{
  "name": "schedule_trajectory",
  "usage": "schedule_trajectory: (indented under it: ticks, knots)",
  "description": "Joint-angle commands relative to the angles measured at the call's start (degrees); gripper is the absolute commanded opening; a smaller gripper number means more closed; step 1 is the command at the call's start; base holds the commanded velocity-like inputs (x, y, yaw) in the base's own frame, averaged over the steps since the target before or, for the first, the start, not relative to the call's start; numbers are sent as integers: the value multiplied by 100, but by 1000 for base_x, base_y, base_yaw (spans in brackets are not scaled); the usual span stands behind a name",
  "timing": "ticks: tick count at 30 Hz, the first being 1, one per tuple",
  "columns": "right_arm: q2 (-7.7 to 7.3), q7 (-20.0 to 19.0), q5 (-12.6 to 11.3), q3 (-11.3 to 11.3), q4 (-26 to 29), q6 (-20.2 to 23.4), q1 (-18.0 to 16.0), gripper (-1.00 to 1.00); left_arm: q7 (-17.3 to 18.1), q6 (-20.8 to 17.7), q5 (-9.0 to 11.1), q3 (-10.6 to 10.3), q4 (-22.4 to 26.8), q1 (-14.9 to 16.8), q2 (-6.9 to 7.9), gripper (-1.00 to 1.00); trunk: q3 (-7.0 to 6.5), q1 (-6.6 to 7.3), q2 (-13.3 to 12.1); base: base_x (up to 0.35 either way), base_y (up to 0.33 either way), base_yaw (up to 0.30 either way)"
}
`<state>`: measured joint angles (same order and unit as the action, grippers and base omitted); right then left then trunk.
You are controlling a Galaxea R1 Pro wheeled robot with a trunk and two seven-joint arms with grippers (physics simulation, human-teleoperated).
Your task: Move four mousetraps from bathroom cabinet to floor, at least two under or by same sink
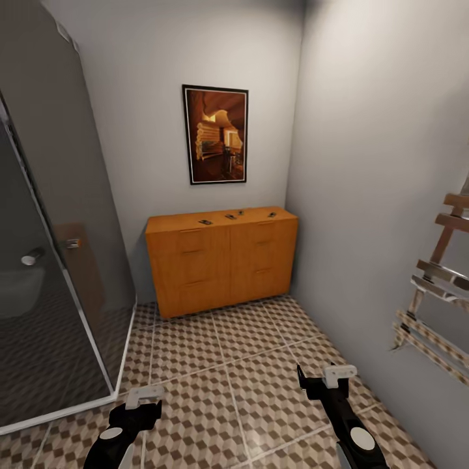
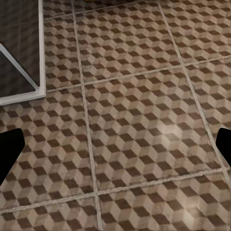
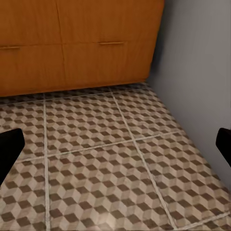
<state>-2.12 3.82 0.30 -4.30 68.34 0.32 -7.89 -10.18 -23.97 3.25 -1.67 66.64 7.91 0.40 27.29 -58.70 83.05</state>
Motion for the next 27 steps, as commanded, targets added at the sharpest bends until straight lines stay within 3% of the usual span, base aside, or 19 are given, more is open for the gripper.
schedule_trajectory:
  ticks: [1, 12, 18, 27]
  knots:
    - [-6, 40, 4, -19, 3, 3, -2, 100, -45, -28, 35, -18, 7, 6, 4, 100, 9, -3, 3, 267, -246, 277]
    - [-7, 40, 5, -18, 4, 3, -2, 100, -44, -28, 35, -39, -15, 6, 4, 100, 36, -3, 3, 267, -246, 277]
    - [-8, 40, 5, -16, 4, 3, -2, 100, -46, -28, 35, -236, -31, 7, 4, 100, 50, -3, 3, 266, -246, 277]
    - [-8, 40, 5, -18, 4, 3, -2, 100, -52, -28, 35, -287, -37, 7, 4, 100, 72, -3, 3, 265, -247, 276]
